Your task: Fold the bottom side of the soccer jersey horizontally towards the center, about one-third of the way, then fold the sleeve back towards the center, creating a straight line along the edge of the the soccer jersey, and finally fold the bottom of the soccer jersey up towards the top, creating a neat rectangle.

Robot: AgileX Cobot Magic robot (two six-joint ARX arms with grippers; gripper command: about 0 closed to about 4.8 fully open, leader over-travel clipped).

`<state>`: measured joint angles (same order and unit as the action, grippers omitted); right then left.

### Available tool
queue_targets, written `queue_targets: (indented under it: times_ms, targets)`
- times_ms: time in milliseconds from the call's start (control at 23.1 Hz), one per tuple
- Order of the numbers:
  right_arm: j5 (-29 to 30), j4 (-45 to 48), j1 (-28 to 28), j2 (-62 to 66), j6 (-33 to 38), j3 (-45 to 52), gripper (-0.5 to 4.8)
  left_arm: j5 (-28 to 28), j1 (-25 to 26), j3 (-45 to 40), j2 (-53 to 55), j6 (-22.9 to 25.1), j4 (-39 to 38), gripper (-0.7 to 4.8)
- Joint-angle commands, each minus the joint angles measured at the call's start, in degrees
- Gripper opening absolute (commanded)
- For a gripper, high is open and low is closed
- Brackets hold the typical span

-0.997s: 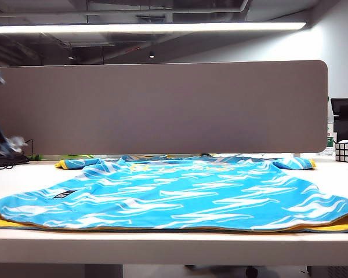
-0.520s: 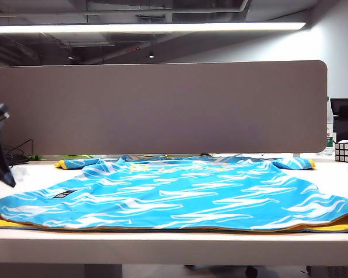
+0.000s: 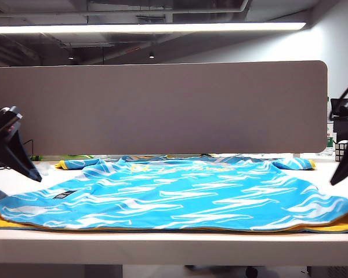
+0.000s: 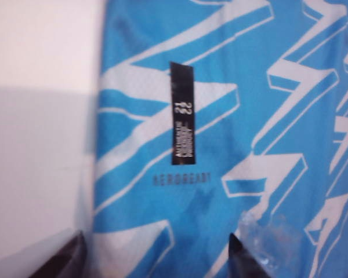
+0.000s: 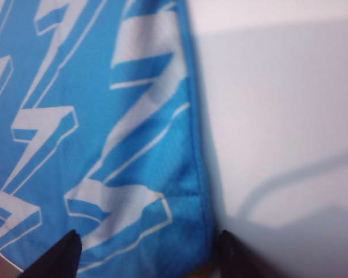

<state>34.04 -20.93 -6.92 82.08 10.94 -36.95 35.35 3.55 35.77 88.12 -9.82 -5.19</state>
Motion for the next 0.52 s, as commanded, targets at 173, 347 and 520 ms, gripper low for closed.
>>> queue_targets:
  times_ms: [173,347,520]
  targets:
    - [-1.3,0.2,3.6,3.6,1.2,0.6,3.28,-3.9,-2.3,-1.5,2.4,0.0,-9.1,3.19]
    - [-1.1,0.6,6.0,5.1,1.5,0.6,3.28,-6.2,-4.4,-1.5,2.5,0.0,-11.3,3.19]
    - [-1.1,1.3,7.5,5.9,1.6,0.6,3.28,-8.6,-6.4,-1.5,2.5,0.9,-13.3,2.95]
